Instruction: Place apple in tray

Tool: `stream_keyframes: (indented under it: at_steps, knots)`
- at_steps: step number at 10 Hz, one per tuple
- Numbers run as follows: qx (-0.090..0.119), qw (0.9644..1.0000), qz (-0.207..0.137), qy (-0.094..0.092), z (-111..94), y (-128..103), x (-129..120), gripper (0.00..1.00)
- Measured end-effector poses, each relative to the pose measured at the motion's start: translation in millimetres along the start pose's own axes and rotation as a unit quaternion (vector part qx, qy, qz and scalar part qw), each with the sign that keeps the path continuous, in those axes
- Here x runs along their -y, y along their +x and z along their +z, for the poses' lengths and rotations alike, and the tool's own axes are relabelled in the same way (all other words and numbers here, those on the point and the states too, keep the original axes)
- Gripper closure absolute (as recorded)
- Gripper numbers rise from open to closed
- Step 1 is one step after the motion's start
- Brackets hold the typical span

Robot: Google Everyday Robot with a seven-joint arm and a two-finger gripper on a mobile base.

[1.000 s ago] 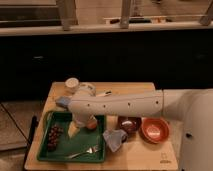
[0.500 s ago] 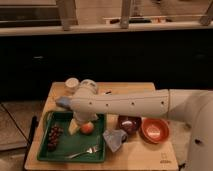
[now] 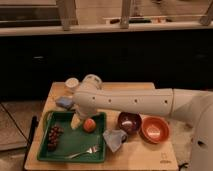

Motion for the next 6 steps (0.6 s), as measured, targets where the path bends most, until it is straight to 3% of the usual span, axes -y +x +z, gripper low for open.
stream_keyframes:
  at_steps: [6]
  knots:
    - [-0.006,1.0000,-0.004,0.005,-2.8,6.6,-9.8,0.20]
